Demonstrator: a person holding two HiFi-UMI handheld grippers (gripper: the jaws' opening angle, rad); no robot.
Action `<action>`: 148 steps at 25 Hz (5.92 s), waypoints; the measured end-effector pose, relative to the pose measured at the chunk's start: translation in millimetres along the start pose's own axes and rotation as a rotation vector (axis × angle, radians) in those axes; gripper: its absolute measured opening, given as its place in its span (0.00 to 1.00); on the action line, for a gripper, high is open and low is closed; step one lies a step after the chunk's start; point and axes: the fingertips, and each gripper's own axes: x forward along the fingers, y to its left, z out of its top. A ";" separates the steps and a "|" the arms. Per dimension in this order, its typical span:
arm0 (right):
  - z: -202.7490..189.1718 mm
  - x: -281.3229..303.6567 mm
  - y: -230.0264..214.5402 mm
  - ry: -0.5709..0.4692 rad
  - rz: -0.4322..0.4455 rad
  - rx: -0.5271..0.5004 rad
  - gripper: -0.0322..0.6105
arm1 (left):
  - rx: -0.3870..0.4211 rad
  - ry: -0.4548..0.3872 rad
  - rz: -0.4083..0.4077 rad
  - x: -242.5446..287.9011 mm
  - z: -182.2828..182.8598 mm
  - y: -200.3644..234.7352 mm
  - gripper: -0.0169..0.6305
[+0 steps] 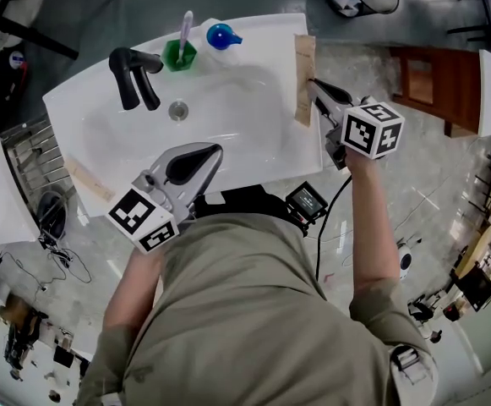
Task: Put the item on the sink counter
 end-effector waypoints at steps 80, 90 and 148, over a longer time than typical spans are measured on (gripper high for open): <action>20.6 10.6 -39.3 -0.041 -0.142 -0.045 0.15 | 0.013 0.064 -0.020 11.6 3.8 2.7 0.03; 32.4 -21.5 -8.7 -0.127 -0.183 -0.065 0.15 | 0.061 0.071 -0.069 0.0 12.0 -10.7 0.03; -16.6 -25.6 238.4 -0.214 -0.075 -0.139 0.07 | 0.232 0.071 -0.212 -97.3 23.7 -21.8 0.03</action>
